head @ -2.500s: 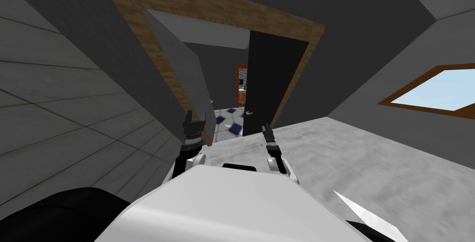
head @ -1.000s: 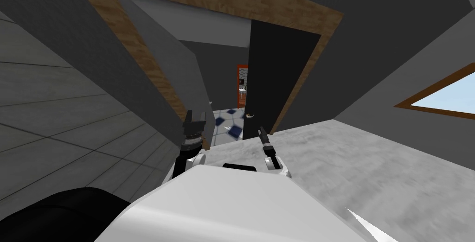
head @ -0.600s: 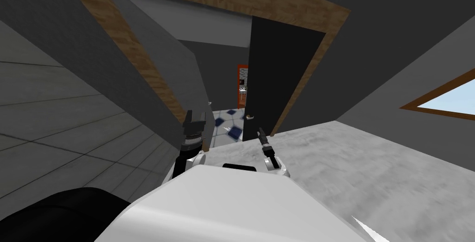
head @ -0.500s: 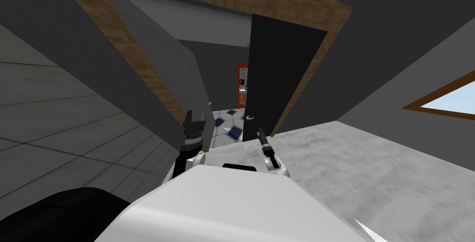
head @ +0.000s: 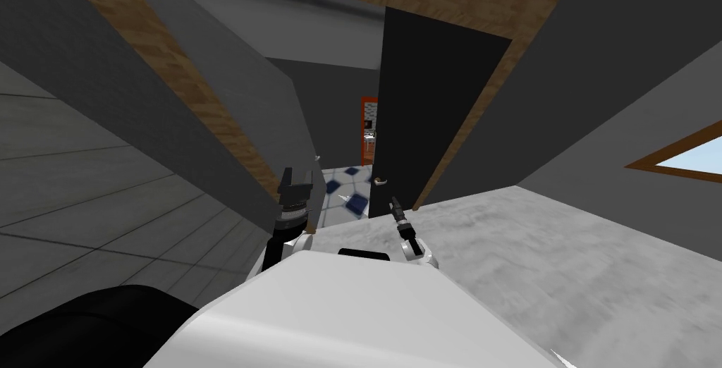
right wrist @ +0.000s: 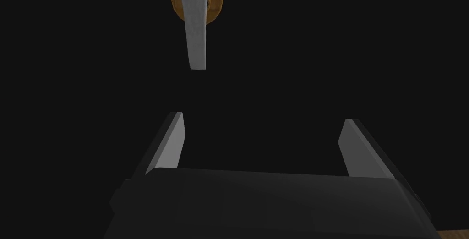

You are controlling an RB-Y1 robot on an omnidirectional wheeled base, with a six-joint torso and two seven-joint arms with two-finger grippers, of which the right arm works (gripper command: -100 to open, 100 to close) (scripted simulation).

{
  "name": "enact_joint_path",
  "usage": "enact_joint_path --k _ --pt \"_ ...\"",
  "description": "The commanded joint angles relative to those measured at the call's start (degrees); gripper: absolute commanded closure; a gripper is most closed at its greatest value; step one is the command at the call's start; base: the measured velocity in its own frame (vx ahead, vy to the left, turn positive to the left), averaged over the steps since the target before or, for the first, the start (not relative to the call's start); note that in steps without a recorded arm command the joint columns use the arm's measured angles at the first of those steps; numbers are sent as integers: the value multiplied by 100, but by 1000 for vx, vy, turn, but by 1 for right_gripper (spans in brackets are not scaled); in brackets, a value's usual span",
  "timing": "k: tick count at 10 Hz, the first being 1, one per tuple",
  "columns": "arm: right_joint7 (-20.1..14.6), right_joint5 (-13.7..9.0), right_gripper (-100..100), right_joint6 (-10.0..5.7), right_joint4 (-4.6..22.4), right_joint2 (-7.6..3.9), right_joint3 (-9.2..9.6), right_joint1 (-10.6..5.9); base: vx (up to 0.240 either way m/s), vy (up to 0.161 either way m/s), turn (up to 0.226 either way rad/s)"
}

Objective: Push the door open

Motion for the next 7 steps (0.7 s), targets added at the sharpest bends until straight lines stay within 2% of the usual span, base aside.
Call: enact_joint_path --k 1,2,7 --pt "-23 28 -100 -61 286 -3 -8 -123 92 -22 11" --pt "-23 28 -100 -61 297 -3 -8 -123 63 -9 6" --pt "-102 108 -100 -167 939 -20 -13 -387 82 -13 9"
